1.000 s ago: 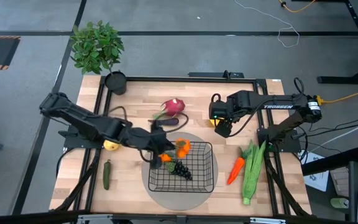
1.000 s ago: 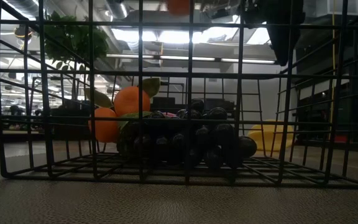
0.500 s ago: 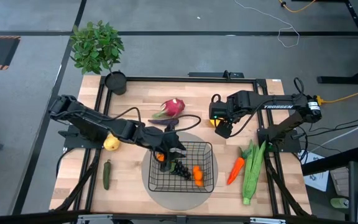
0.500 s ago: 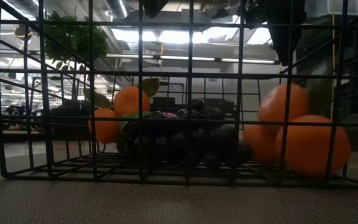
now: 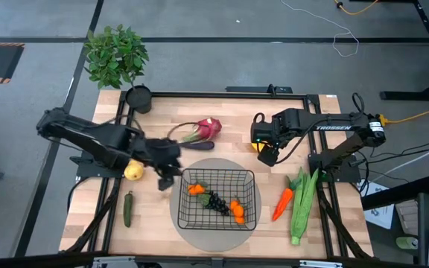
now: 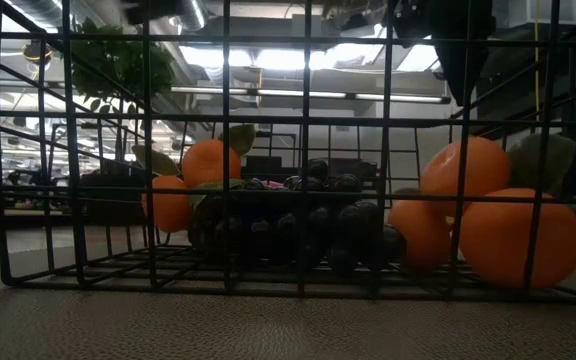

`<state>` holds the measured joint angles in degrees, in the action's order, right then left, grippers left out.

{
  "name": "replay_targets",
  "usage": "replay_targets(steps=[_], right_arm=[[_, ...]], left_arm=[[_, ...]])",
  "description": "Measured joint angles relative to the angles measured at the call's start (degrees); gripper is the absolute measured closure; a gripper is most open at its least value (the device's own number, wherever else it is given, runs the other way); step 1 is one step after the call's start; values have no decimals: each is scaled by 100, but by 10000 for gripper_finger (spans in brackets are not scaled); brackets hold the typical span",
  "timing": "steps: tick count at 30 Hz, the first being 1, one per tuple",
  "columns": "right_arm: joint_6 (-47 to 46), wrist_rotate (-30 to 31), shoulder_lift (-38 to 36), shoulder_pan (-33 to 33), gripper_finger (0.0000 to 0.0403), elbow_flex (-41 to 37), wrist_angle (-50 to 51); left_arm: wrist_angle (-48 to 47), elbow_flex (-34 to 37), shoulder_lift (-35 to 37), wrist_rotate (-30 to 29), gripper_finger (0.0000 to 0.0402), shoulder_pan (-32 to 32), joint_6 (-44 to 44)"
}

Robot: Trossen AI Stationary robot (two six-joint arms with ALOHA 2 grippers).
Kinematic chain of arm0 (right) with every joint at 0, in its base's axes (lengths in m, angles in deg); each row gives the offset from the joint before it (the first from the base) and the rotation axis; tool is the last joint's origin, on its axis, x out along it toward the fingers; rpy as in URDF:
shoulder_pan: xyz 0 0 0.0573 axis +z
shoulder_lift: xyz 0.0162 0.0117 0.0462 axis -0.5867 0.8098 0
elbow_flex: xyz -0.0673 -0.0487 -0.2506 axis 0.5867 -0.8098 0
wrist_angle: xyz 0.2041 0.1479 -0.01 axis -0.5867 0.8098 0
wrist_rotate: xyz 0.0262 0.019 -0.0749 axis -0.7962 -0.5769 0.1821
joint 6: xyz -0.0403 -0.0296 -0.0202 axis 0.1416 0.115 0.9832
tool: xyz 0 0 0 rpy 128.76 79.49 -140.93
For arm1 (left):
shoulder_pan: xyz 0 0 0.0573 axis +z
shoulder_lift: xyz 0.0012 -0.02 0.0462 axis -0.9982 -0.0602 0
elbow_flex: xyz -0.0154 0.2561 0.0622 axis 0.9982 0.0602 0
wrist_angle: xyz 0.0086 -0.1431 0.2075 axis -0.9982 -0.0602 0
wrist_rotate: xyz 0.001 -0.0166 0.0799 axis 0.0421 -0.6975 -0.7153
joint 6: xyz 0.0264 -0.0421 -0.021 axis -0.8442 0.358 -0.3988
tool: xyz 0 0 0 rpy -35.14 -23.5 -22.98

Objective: Build produce basket
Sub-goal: Put the yellow pear into the black wire basket

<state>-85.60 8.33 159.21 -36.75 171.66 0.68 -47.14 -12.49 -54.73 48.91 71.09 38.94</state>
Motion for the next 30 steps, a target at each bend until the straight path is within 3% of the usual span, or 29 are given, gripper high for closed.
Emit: replay_targets(steps=[6, 11, 17, 22, 24, 30], right_arm=[[-100, 1, 0, 0, 166, 0, 2], [-130, 0, 0, 0, 166, 0, 1], [-130, 2, 0, 0, 166, 0, -3], [-130, 2, 0, 0, 166, 0, -4], [-130, 4, 0, 0, 166, 0, -12], [-130, 5, 0, 0, 166, 0, -116]], left_arm=[[-2774, 9, 499, 51, 273, -400, 2027], [-4216, 171, 485, 55, 273, -887, 3012], [-4142, 1400, 466, 279, 273, -1173, 3591], [-3872, 2630, 457, 1323, 273, -1275, 4028], [-3708, 2621, 372, 1376, 273, -1332, 4122], [-3337, 2472, 331, 788, 273, -1411, 4114]])
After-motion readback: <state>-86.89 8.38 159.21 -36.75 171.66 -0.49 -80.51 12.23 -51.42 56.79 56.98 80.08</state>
